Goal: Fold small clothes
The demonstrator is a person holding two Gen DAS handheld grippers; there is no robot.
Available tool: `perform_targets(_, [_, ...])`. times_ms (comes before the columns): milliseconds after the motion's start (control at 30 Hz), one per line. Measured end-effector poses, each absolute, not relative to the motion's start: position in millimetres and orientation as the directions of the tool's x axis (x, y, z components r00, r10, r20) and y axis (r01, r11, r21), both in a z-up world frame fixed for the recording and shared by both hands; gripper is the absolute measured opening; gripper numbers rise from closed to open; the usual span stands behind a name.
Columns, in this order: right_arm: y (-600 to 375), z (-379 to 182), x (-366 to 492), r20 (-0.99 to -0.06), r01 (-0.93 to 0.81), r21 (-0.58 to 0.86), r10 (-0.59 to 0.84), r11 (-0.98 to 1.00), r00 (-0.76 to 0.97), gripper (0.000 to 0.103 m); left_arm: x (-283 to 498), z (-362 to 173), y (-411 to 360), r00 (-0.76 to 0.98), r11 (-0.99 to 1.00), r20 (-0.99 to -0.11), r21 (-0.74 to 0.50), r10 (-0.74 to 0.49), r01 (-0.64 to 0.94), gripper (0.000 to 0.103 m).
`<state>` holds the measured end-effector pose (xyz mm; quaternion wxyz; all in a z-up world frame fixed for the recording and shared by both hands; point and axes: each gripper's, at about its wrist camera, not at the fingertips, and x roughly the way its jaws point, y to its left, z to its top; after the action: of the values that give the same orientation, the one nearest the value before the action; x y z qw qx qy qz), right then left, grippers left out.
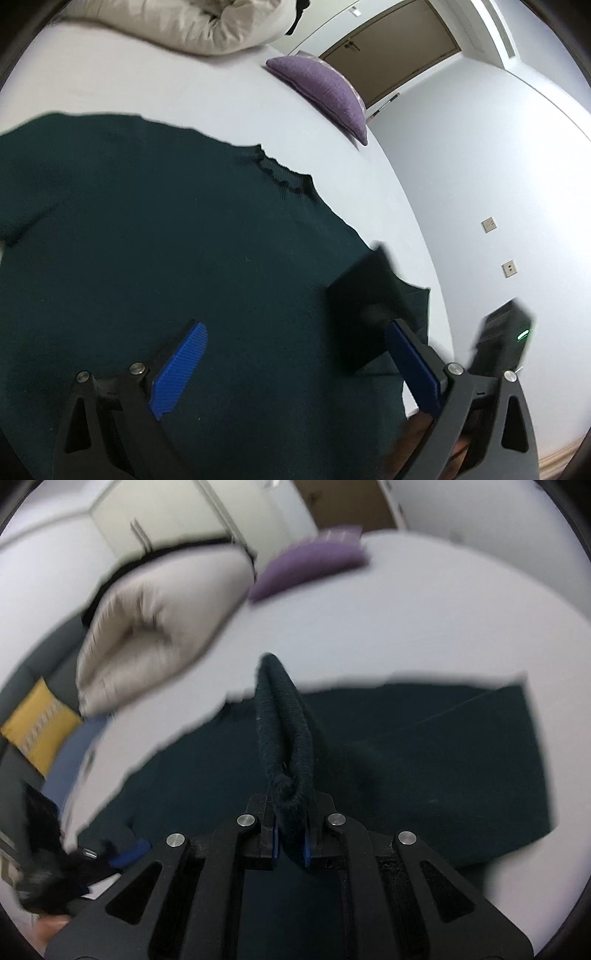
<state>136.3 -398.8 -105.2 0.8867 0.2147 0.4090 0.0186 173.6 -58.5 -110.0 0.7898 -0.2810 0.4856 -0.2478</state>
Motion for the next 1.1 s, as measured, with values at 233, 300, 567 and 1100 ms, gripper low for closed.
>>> perform_targets(233, [-360, -165, 97, -0.660, 0.011, 0.524, 0.398, 0.852, 0.637, 0.081, 191, -130, -100, 0.318, 0.683, -0.623, -0.719, -0.715, 0.128, 0.099])
perform_targets(300, [-366, -156, 81, -0.633, 0.008, 0.519, 0.378, 0.855, 0.675, 0.081, 194, -139, -114, 0.296, 0.701, -0.650, -0.704, -0.701, 0.115, 0.097])
perform_targets(567, [-439, -111, 32, -0.532, 0.120, 0.636, 0.320, 0.762, 0.784, 0.081, 210, -153, -144, 0.264, 0.809, -0.767, -0.578, -0.585, 0.111, 0.022])
perform_targets(1100, [-522, -181, 38, -0.366, 0.269, 0.922, 0.400, 0.278, 0.840, 0.081, 232, -107, -51, 0.450, 0.829, -0.715, -0.547, -0.536, 0.117, 0.008])
